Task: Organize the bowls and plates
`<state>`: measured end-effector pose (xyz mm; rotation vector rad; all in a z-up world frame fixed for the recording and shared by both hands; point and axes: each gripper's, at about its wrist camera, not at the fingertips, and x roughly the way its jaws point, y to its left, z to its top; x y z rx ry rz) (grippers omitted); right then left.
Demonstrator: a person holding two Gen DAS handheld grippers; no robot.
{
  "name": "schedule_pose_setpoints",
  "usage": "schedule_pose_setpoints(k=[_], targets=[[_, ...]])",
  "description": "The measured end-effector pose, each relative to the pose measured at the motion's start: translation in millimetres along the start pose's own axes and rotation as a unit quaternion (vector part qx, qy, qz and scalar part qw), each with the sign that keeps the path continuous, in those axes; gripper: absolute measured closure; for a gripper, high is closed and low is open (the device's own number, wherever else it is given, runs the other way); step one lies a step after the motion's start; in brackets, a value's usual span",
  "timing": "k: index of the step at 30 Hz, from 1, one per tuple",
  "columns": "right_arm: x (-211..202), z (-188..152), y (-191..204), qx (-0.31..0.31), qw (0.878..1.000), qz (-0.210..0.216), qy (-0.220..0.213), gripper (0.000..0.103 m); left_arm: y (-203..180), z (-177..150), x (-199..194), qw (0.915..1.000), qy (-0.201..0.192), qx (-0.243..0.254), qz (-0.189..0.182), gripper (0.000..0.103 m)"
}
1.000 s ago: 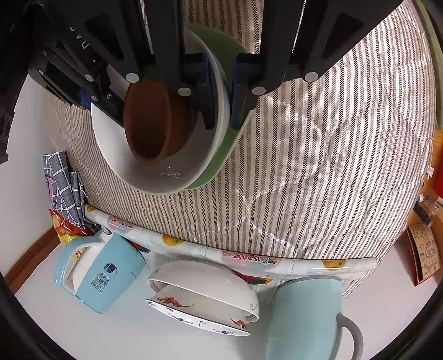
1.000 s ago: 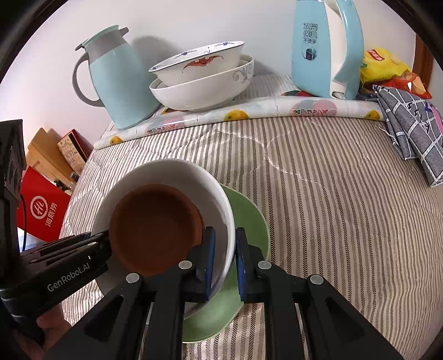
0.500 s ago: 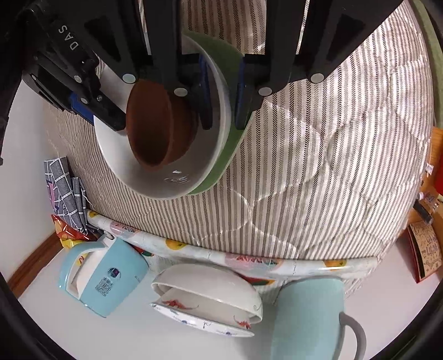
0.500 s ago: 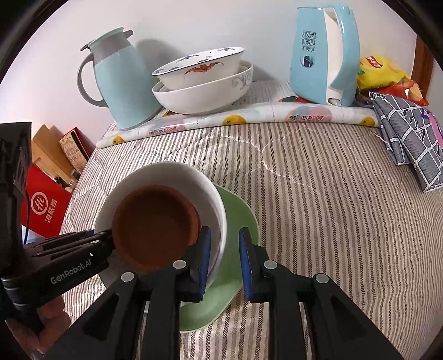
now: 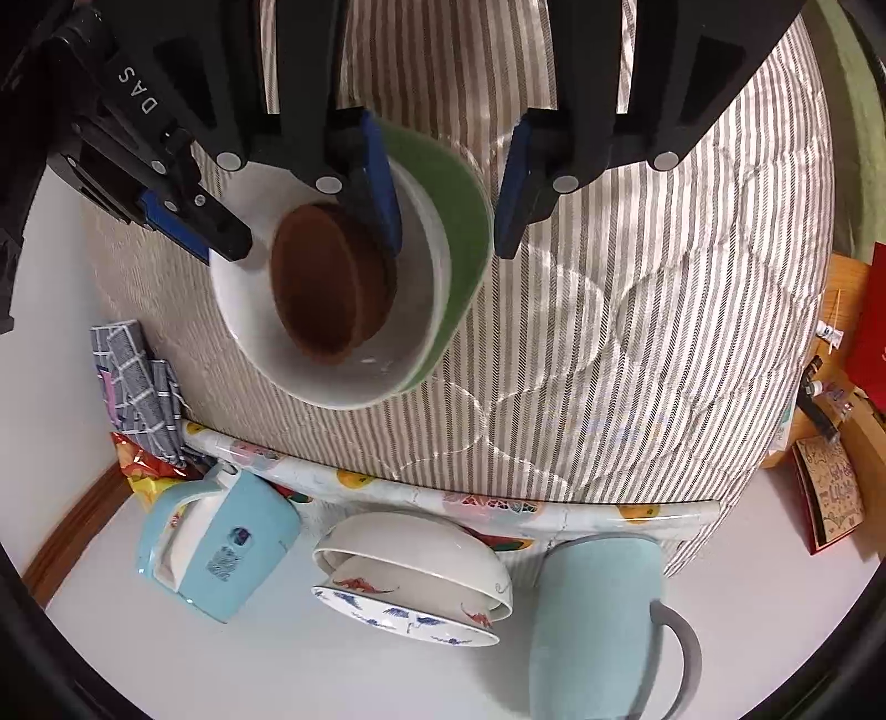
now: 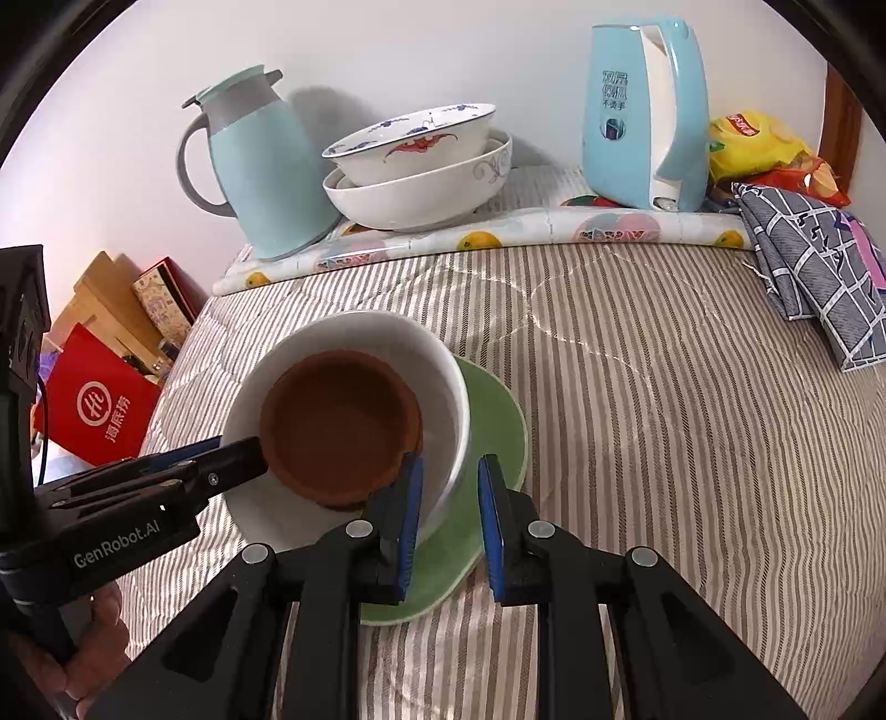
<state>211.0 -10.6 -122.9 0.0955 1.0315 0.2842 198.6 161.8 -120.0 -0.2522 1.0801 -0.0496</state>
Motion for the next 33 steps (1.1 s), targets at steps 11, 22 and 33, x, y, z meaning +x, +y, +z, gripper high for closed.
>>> schedule_pose_setpoints(k=[11,22,33], targets=[[-49,-26,-2,-0.005,0.999,-0.027,-0.035,0.064,-17,-29,-49,0.9991,-0.041,0.009,0.004,0.059],[-132,-64,-29,0.01,0.993,-0.078,-0.083,0.044,-61,-71,-88,0.9963,-0.08,0.031,0.005,0.04],[-190,-104,-59,0.032,0.988,-0.108,-0.107,0.029,-113,-116,-140,0.9869,-0.151,0.052,0.022,0.018]])
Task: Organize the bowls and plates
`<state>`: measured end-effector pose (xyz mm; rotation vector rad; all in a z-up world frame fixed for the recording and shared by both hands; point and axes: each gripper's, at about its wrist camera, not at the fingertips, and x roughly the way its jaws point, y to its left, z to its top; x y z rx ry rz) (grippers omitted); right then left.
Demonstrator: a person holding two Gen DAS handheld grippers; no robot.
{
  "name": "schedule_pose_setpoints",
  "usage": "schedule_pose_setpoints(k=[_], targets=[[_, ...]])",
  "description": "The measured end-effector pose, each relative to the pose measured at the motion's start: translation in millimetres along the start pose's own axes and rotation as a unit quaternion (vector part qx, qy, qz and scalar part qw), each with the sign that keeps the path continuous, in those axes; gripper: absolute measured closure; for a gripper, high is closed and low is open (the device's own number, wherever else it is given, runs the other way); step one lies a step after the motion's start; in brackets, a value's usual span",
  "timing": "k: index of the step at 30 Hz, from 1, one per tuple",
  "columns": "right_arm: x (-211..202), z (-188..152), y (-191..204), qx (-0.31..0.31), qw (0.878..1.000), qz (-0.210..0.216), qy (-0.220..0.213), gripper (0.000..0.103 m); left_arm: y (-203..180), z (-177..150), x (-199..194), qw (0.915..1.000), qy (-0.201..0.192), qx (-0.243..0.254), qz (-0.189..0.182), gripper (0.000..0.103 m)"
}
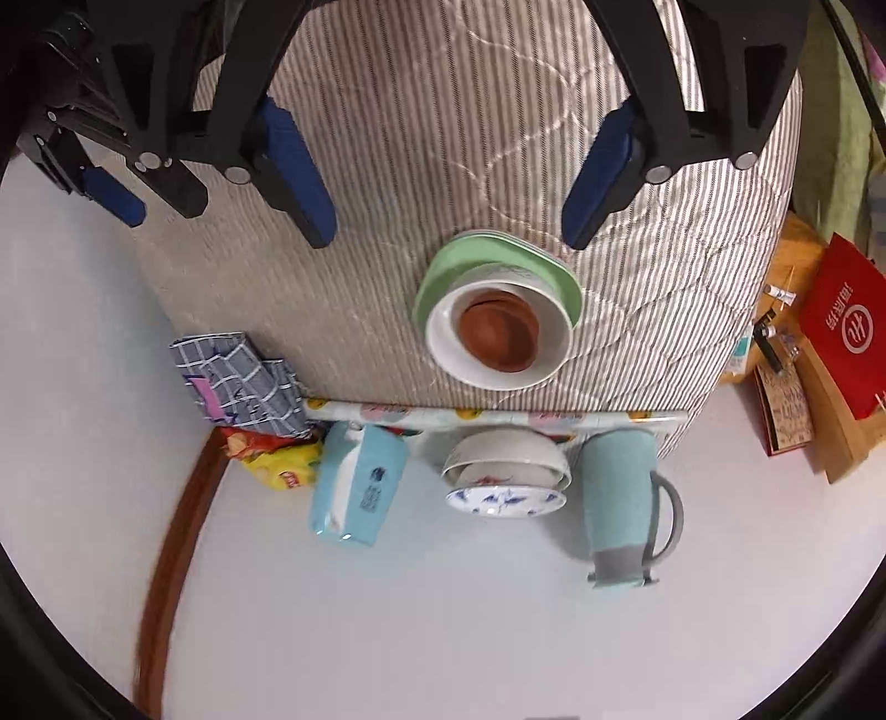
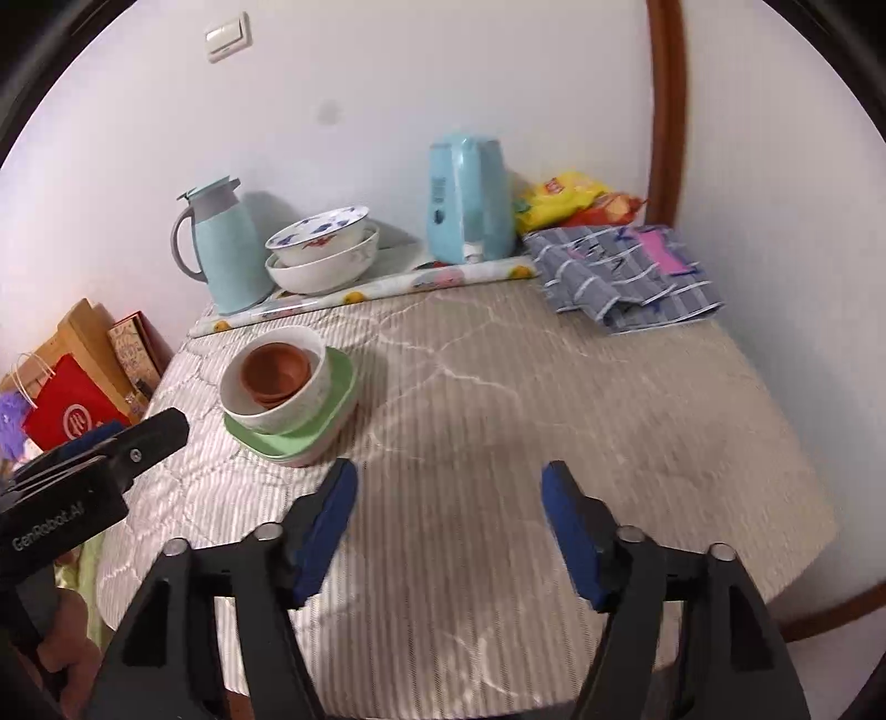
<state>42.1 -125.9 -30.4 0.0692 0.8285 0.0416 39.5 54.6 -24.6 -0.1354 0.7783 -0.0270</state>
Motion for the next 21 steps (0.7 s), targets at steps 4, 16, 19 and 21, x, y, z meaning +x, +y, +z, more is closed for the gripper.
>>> schedule_pose_setpoints(k=[4,16,19,21], targets=[[-25,-8,-6,-0.018,0.999,-0.024,-0.023,0.016,-8,-10,-13,0.9999,-0.012,-0.006,0.004,0.017],[-54,-22,-22,-0.013,0.999,-0.04,-0.033,0.016,-27,-24,-34,0.9994,-0.023,0.008,0.026,0.016],[-59,-25,-25,-0.01,0.999,-0.041,-0.034,0.016,-31,-26,-38,0.9992,-0.026,0.012,0.026,0.016],[-61,-26,-26,-0.007,0.998,-0.043,-0.035,0.016,-32,-27,-39,0.9992,-0.028,0.013,0.026,0.016]])
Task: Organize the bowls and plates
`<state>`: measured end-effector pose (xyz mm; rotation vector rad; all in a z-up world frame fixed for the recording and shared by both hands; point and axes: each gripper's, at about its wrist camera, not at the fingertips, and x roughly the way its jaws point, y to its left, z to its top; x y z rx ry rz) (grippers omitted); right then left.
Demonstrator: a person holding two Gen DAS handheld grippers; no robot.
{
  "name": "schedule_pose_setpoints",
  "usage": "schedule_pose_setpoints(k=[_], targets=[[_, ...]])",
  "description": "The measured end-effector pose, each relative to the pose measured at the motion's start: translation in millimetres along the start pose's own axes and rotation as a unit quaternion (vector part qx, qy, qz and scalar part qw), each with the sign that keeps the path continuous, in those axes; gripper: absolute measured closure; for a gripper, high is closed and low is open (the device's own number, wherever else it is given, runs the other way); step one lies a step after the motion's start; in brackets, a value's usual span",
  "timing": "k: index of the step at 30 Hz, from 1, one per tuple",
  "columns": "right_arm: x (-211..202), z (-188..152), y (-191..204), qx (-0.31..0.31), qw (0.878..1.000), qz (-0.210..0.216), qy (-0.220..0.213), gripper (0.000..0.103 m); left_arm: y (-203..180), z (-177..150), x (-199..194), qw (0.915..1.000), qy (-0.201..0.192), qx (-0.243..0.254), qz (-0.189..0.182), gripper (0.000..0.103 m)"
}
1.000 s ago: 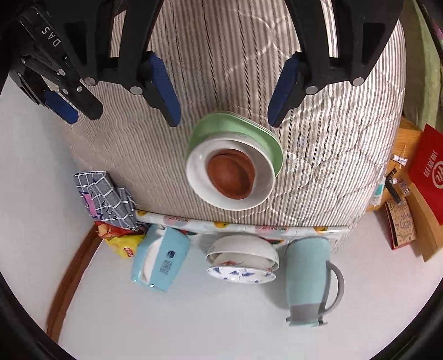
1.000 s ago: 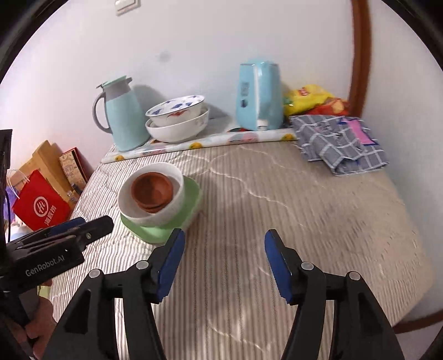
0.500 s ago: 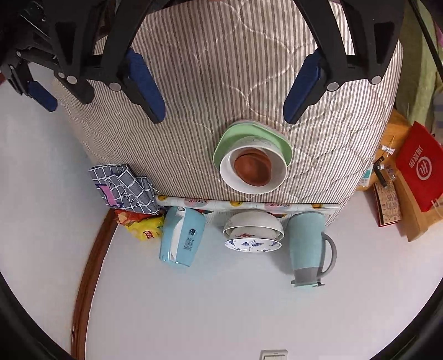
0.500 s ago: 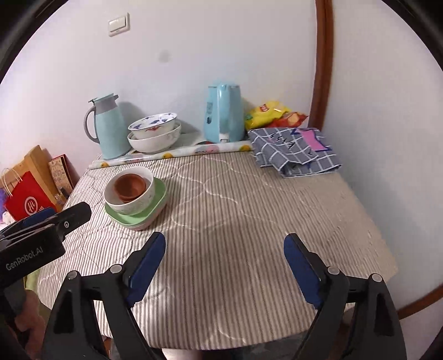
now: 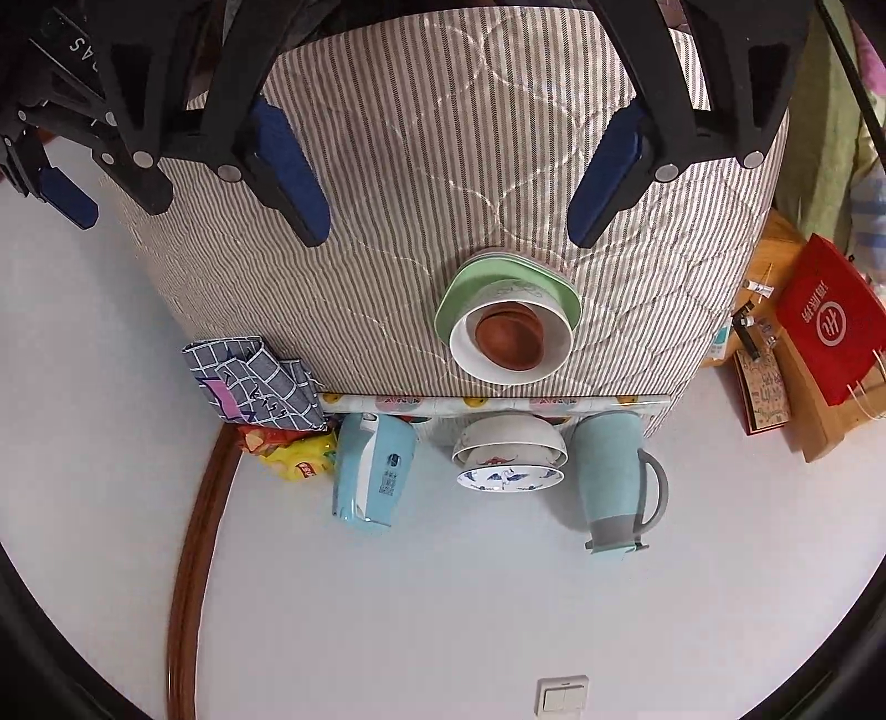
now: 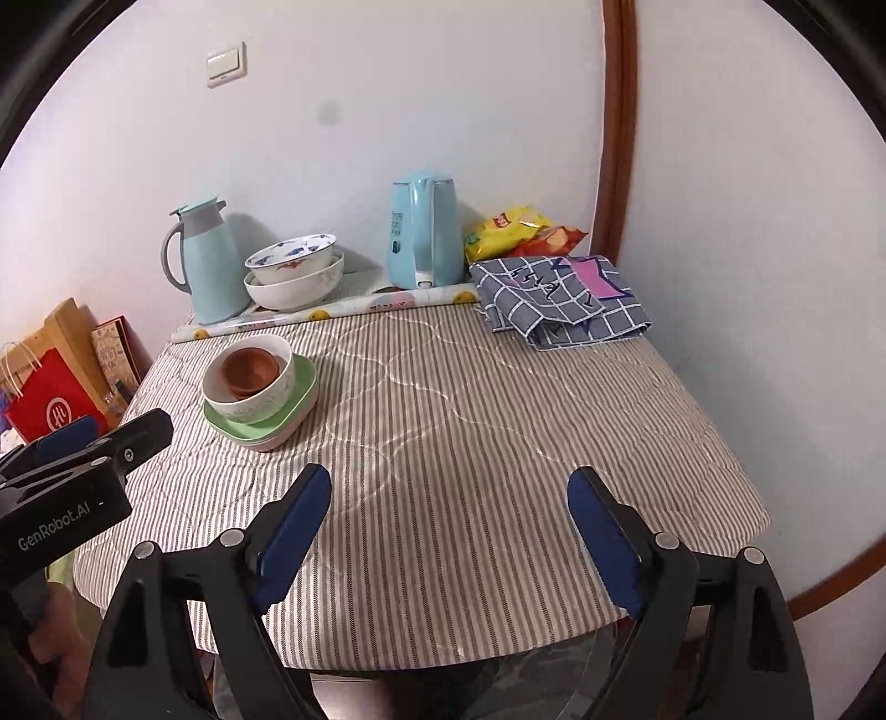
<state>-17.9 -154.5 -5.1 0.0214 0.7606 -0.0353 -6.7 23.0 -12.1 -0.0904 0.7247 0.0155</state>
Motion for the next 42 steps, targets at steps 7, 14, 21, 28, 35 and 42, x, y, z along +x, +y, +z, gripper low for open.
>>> schedule_pose_setpoints(k=[7,14,21,28,35,42], targets=[[-3.5,-2.6,-4.6,0.004,1.0,-0.004,-0.001,0.016,-3.6,-3.7,-0.8,1.0,0.001,0.0,0.004,0.016],[-4.3,-3.8,-6.0,0.004,1.0,-0.005,-0.002,0.016,-7.1,-5.6,-1.1,1.0,0.002,0.004,0.004,0.016],[-3.2,-4.6,-7.6,0.004,1.0,-0.005,-0.001,0.016,-7.8,-6.7,-1.0,1.0,0.002,0.003,0.004,0.016],[-4.5,-6.8,-7.5,0.003,1.0,-0.005,-0.003,0.016,-7.6,-7.0,-1.2,1.0,0.003,0.003,0.004,0.016],[-5.4,-6.6,-7.2,0.003,1.0,-0.005,-0.004,0.016,-7.9,-7.6,-1.4,1.0,0.003,0.004,0.004,0.016],[-7.0,-6.1,-6.6,0.003,1.0,-0.005,-0.006,0.016,-8.2,-9.1,-2.3,1.0,0.002,0.004,0.002,0.016]])
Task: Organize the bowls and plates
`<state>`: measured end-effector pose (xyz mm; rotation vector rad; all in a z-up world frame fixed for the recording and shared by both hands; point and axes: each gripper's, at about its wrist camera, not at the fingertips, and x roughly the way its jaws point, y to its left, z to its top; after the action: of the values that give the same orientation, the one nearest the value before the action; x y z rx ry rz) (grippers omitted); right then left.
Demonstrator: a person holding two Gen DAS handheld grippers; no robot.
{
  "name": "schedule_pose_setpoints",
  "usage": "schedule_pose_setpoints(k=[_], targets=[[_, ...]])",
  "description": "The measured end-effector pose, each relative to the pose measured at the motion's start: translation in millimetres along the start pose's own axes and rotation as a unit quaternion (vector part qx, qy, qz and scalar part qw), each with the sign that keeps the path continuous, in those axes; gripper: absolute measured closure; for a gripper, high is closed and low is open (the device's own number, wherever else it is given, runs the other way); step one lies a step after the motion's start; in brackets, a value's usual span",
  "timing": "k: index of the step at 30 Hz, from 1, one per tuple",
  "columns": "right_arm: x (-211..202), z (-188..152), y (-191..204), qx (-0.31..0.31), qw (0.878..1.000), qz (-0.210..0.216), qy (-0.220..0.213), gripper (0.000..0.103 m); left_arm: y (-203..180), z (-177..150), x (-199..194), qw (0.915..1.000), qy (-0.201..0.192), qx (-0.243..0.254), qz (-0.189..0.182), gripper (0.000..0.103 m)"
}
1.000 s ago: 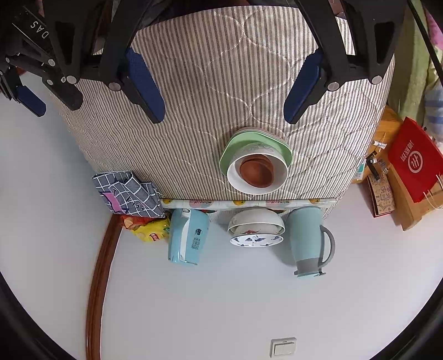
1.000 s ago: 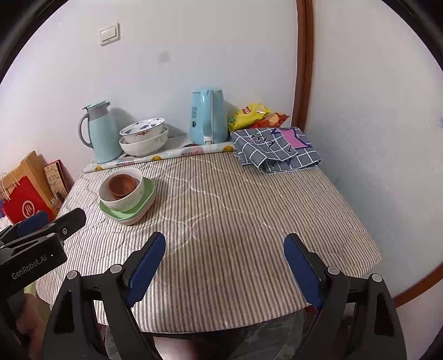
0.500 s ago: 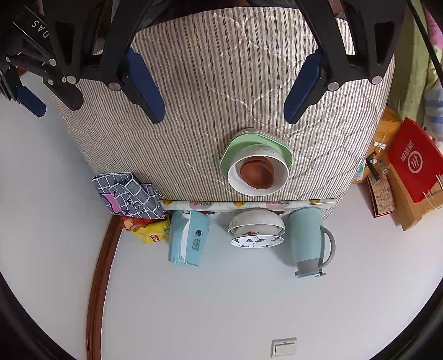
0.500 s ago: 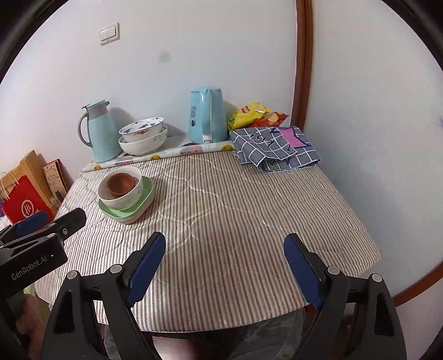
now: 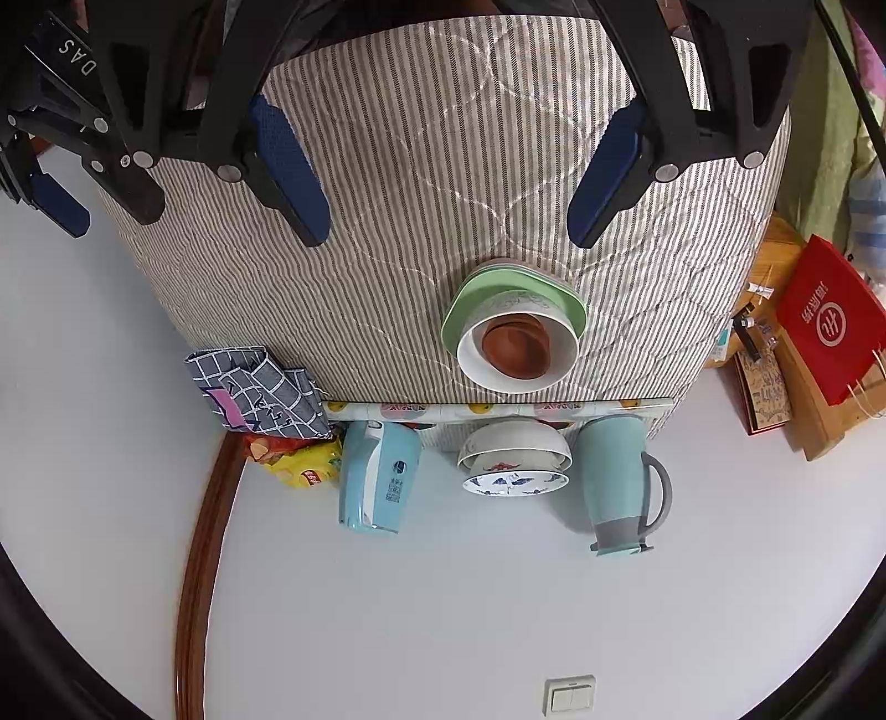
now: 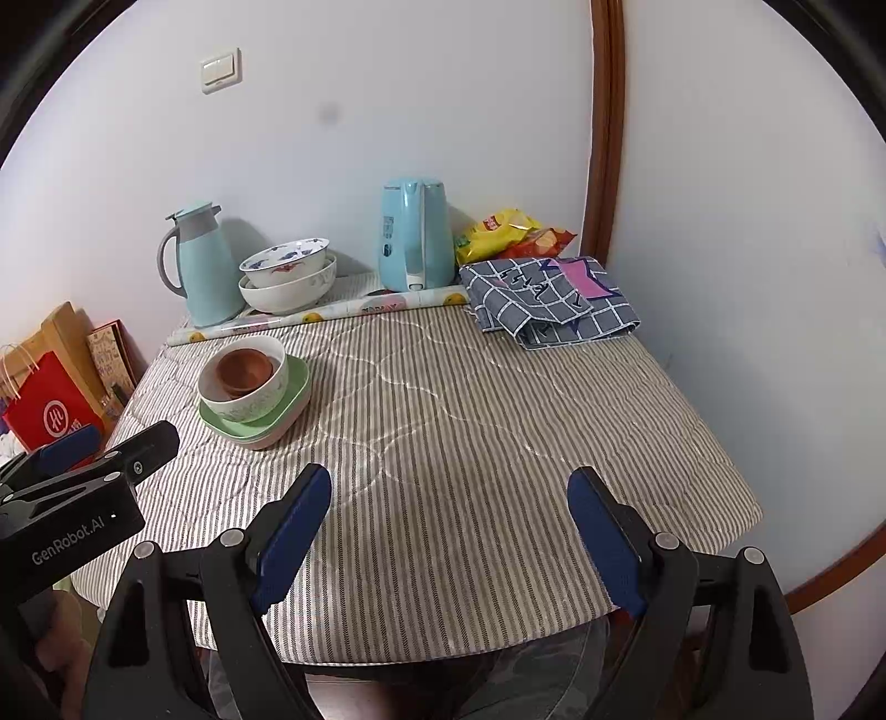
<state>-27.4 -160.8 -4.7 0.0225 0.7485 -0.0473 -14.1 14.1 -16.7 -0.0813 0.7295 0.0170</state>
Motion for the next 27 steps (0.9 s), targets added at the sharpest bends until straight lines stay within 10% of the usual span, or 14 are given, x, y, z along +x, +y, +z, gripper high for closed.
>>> schedule_pose_setpoints(k=[27], targets=[[-5.5,0.6,3.2,-0.002,1.0,0.0,-0.005,0.016,1.3,-0.5,-2.8,1.0,-0.001,-0.001,0.0,0.016]])
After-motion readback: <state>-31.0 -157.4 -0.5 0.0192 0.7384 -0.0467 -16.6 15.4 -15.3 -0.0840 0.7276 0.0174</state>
